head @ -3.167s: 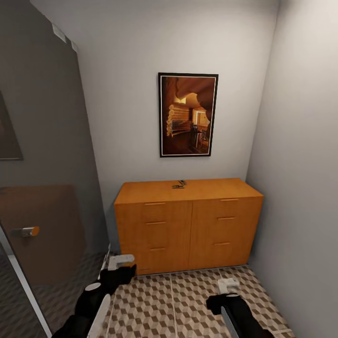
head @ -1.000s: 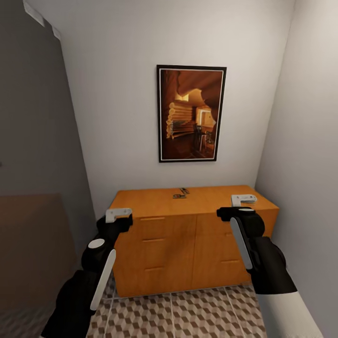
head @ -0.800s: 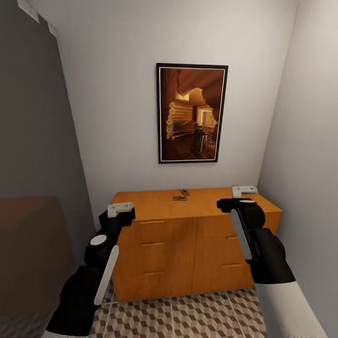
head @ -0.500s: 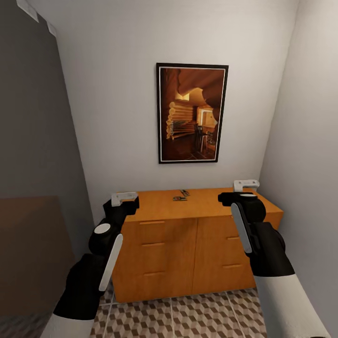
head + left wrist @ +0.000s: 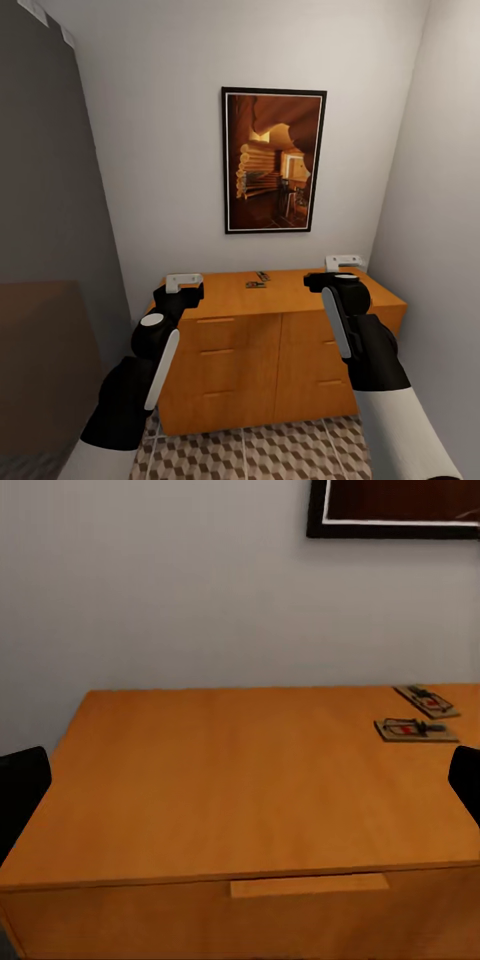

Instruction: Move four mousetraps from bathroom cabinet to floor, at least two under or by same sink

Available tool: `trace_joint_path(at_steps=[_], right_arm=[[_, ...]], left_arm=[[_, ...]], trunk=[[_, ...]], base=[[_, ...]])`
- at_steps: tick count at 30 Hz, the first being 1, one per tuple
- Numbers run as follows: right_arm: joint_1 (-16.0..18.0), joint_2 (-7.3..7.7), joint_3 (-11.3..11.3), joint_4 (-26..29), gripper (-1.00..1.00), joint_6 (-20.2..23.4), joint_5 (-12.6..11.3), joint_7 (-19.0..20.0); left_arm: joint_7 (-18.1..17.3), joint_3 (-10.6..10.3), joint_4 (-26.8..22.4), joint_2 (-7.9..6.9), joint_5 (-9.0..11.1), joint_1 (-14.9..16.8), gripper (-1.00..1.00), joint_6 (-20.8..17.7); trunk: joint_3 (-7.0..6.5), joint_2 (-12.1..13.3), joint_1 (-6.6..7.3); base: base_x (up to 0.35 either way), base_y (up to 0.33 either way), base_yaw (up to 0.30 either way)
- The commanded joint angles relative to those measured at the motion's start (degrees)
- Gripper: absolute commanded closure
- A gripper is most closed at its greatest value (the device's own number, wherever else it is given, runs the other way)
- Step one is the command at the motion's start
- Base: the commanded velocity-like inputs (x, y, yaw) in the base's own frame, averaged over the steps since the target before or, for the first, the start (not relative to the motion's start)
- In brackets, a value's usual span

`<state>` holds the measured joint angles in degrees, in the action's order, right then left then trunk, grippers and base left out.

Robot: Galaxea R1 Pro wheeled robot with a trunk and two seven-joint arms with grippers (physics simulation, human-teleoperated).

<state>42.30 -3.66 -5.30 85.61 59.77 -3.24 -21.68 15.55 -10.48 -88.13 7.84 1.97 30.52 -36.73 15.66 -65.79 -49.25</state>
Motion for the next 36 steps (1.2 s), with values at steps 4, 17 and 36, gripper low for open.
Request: trace_joint_path(at_steps=[4, 17, 36], right_arm=[[0.1, -0.15, -0.1, 0.0, -1.00, 0.2, -0.4, -0.3], [0.1, -0.28, -0.2, -1.0, -1.00, 0.2, -0.5, -0.2], [2.6, -1.45, -1.5, -7.7, -1.00, 0.2, -0.7, 0.1]], left_arm=[[0.4, -0.2, 0.0, -0.01, 0.2, 0.0, -1.00, -0.5], [0.3, -0.2, 0.0, -0.02, 0.7, 0.1, -1.00, -2.7], [0.2, 0.0, 0.6, 0.02, 1.0, 0.1, -1.00, -7.0]], trunk=[[0.08, 0.0, -0.03], [0.08, 0.0, -0.03], [0.08, 0.0, -0.03]], base=[[0.302, 0.000, 0.000], [0.321, 0.000, 0.000], [0.323, 0.000, 0.000]])
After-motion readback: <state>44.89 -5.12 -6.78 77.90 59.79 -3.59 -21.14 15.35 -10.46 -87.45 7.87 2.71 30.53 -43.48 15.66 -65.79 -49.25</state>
